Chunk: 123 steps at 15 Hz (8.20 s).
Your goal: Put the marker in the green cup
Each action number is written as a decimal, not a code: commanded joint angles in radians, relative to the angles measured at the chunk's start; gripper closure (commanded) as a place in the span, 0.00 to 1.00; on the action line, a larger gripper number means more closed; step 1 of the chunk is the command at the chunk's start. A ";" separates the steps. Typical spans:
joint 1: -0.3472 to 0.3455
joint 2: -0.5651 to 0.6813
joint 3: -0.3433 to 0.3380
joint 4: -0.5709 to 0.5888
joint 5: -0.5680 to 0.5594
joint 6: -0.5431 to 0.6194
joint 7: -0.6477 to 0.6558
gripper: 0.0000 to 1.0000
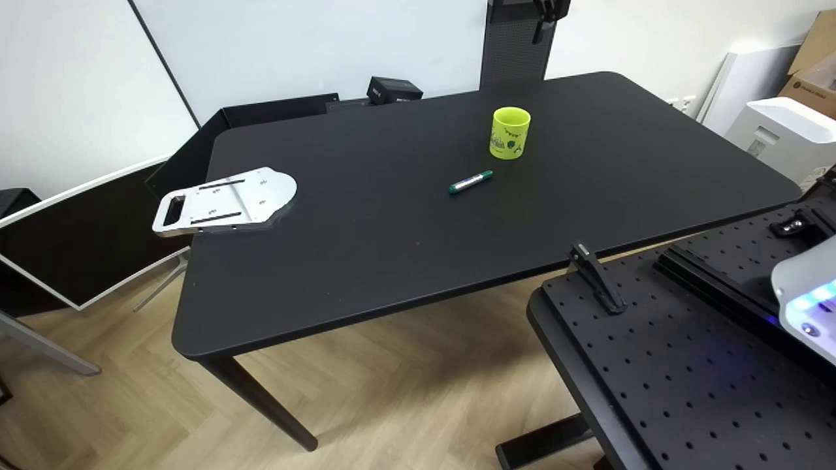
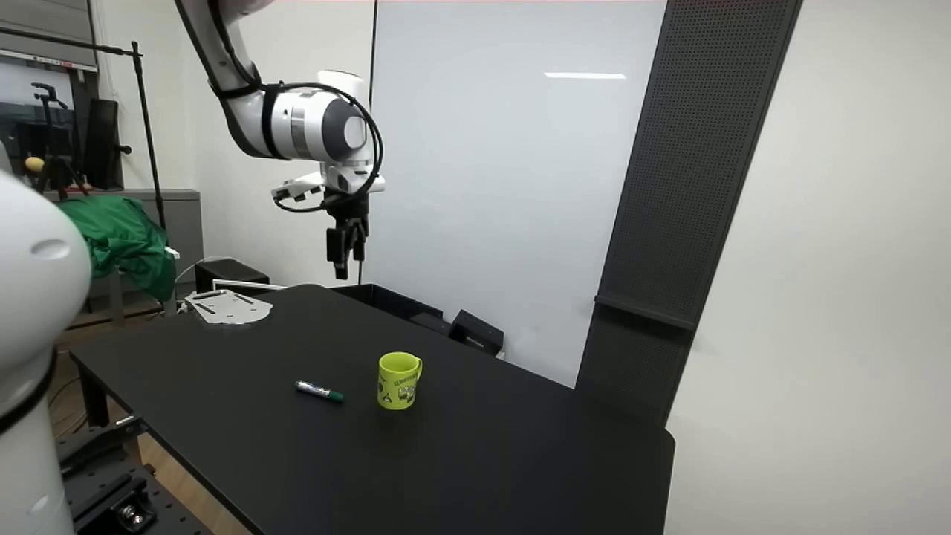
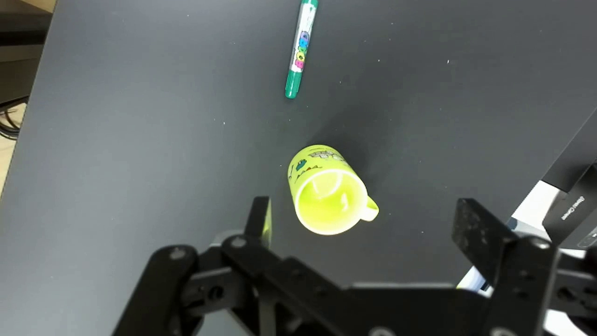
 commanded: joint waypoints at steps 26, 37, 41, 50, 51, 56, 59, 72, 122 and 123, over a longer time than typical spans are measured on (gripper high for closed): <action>0.212 0.437 -0.176 0.165 0.015 0.173 0.162 0.00; 0.217 0.497 -0.191 0.146 0.052 0.214 0.117 0.00; 0.217 0.497 -0.191 0.146 0.052 0.215 0.116 0.00; 0.317 0.602 -0.256 0.118 0.149 0.391 0.251 0.00; 0.313 0.615 -0.249 0.120 0.170 0.412 0.241 0.00; 0.315 0.670 -0.247 0.133 0.235 0.463 0.219 0.02; 0.318 0.691 -0.250 0.140 0.250 0.462 0.213 0.30; 0.323 0.693 -0.268 0.145 0.265 0.431 0.217 0.95; 0.171 0.595 -0.197 0.418 -1.011 -0.322 0.743 0.86; 0.170 0.601 -0.195 0.421 -1.008 -0.323 0.743 0.56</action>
